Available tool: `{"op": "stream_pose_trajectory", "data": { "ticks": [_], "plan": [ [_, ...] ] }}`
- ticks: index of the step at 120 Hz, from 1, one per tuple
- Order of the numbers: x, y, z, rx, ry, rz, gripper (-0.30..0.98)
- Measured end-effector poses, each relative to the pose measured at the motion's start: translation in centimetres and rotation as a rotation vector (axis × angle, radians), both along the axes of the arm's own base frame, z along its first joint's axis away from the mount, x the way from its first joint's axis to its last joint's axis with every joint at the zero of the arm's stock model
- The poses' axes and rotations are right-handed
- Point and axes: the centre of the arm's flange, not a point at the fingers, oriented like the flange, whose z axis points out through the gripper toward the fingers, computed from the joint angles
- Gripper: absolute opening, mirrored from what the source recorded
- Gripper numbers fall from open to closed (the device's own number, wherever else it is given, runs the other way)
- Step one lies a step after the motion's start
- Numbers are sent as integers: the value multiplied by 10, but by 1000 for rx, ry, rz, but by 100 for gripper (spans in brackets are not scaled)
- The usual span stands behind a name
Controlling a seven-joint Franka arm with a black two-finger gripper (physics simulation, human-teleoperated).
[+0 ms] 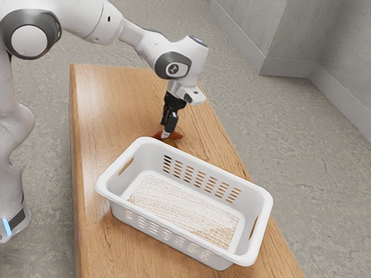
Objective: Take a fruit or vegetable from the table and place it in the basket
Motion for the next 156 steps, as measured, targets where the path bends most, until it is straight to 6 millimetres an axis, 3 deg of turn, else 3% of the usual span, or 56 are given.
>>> {"op": "stream_pose_trajectory", "data": {
  "ticks": [46, 75, 107, 118, 143, 150, 156],
  "plan": [
    [3, -4, -8, -8, 9, 5, 49],
    [4, -6, -6, -11, 4, 3, 21],
    [5, -8, -1, -9, -8, -1, 18],
    [8, -10, 15, -14, -36, -7, 17],
    [24, -6, 88, -1, -142, -17, 16],
    [31, -16, 114, 6, -182, -36, 17],
    [37, -35, 134, 10, -214, -71, 17]
  ]
}}
